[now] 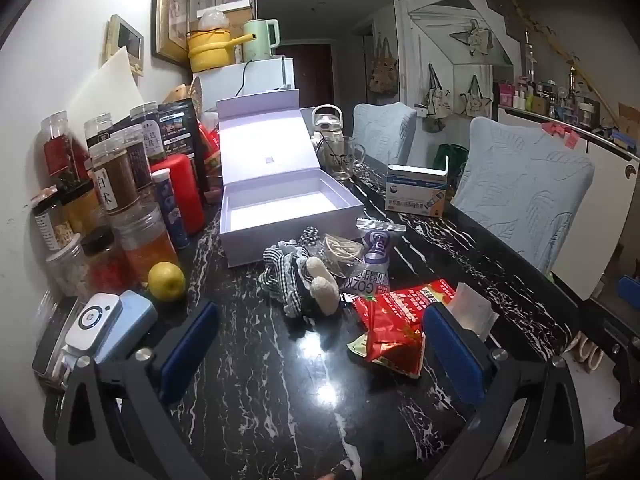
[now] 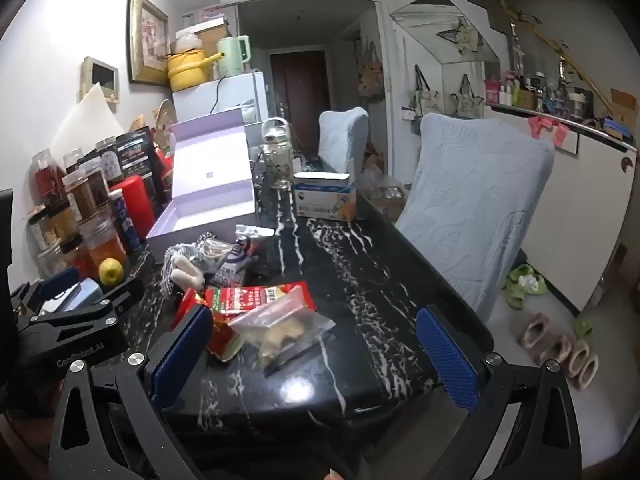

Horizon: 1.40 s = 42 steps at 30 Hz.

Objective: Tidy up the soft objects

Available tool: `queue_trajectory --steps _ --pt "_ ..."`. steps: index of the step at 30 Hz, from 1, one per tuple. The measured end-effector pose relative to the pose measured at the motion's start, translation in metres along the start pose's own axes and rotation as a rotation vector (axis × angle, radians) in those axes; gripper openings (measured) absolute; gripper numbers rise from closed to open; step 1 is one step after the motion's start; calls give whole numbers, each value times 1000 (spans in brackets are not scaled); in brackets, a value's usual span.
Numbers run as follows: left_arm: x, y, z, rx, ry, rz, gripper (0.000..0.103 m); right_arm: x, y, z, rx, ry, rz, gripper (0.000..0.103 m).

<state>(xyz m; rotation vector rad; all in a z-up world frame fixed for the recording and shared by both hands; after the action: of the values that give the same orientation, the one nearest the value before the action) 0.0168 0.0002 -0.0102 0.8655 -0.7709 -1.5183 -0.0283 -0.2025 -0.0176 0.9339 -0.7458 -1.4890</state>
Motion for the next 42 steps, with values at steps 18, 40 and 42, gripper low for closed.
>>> queue_trajectory --steps 18,40,42 --pt "7 -2 7 8 -51 -9 103 -2 -1 0 0 3 5 103" --pt "4 -4 6 -11 -55 -3 103 -3 -2 0 0 -1 13 103" --pt "4 -4 6 -12 -56 -2 103 -3 -2 0 0 -1 14 103"
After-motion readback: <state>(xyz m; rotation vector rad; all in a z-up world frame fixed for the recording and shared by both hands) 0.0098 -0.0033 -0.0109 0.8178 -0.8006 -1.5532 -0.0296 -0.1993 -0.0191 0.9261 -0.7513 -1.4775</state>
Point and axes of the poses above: each gripper's, at about its wrist camera, not at the fingertips, and z roughly against the way its jaws point, x to its right, y to its top, the point moved 2 cm from there along -z, roughly the way its jaws point, and after that the axes turned 3 degrees about -z, right-handed, at the moved point
